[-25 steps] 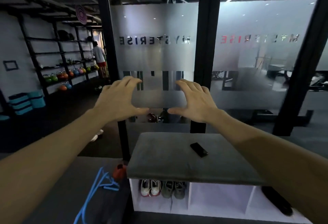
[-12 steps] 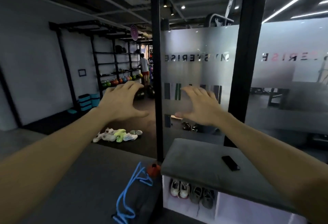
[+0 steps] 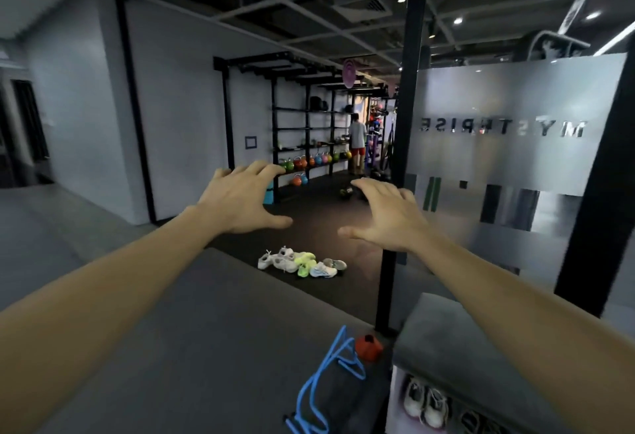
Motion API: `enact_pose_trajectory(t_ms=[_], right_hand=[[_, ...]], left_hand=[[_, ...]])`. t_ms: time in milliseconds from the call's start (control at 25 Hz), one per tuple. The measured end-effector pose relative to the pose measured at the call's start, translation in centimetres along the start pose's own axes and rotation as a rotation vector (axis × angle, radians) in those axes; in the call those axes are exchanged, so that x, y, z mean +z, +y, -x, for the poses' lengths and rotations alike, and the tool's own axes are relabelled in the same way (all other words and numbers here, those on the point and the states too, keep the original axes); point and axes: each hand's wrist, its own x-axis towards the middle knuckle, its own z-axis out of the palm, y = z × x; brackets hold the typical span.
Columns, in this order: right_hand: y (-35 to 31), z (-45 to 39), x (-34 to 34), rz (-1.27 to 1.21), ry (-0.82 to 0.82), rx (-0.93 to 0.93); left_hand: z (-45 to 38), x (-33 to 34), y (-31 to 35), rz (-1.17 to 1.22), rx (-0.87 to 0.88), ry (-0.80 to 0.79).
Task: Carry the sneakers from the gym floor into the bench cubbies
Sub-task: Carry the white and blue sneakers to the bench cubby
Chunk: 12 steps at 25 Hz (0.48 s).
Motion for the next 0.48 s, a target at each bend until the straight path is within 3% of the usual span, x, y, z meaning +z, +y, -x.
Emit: enact_pose_trajectory(t_ms=[240, 480], right_hand=[[-5.0, -11.0, 6.3, -0.024, -0.015, 0.079], [-5.6, -20.7, 13.4, 0.028, -0.054, 0.124]], left_hand=[[-3.7, 6.0, -11.1, 0.008, 0.045, -0.045], [-10.6, 14.0, -19.3, 0.043, 0.053, -0.081]])
